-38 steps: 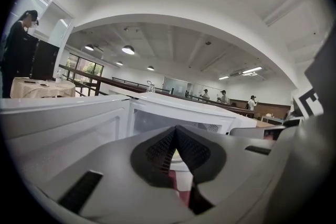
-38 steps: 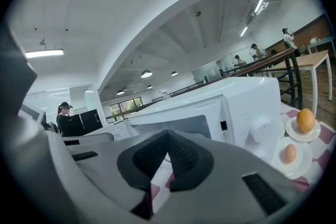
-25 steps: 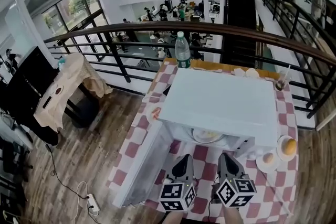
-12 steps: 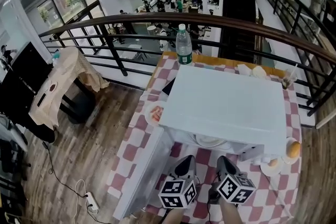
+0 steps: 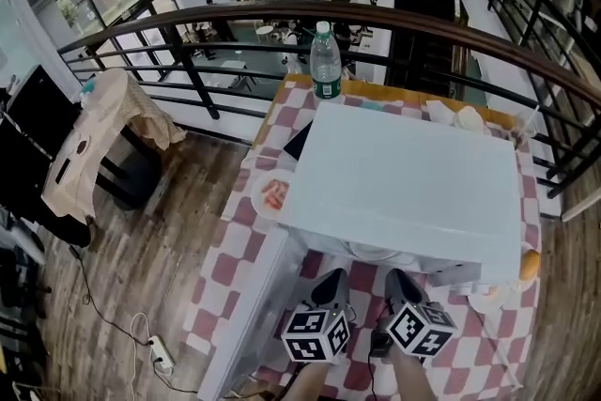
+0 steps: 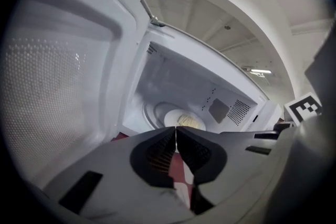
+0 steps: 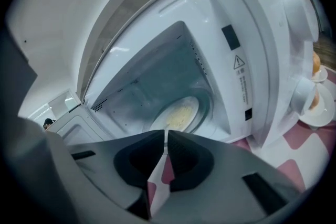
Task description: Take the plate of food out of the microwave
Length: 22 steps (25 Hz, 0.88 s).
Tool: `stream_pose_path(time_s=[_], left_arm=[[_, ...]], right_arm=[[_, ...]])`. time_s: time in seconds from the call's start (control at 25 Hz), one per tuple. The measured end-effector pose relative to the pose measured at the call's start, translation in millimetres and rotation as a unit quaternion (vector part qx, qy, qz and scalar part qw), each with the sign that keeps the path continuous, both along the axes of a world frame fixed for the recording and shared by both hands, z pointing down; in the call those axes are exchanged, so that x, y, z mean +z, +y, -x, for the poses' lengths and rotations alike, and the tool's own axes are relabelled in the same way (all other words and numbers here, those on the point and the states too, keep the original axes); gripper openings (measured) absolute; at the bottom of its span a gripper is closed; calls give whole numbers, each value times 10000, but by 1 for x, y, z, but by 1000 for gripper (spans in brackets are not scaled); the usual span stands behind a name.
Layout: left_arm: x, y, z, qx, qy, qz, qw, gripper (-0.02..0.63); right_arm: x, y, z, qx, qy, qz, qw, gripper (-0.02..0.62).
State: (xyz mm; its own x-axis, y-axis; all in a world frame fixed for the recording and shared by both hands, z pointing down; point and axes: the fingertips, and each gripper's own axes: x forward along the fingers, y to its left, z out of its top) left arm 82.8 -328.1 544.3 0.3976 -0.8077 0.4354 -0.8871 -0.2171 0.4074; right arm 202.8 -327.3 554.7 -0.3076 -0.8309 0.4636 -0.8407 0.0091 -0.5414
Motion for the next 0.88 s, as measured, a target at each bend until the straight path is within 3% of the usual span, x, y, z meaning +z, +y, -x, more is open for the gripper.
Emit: stream_pose_path(time_s=[0.4,0.64,0.88], left_arm=[[21,-19,-7,150,324,253,9990,78],[29,-32,-8,218,211,266,9992,98],[30,-46,-8,233,149,199,9994,103]], right_arm=[[17,-13,1,85,-14,199,9998,53],[22,-21,7,17,124,243,9996,123],[28,-28,7,105,45,307,9995,129]])
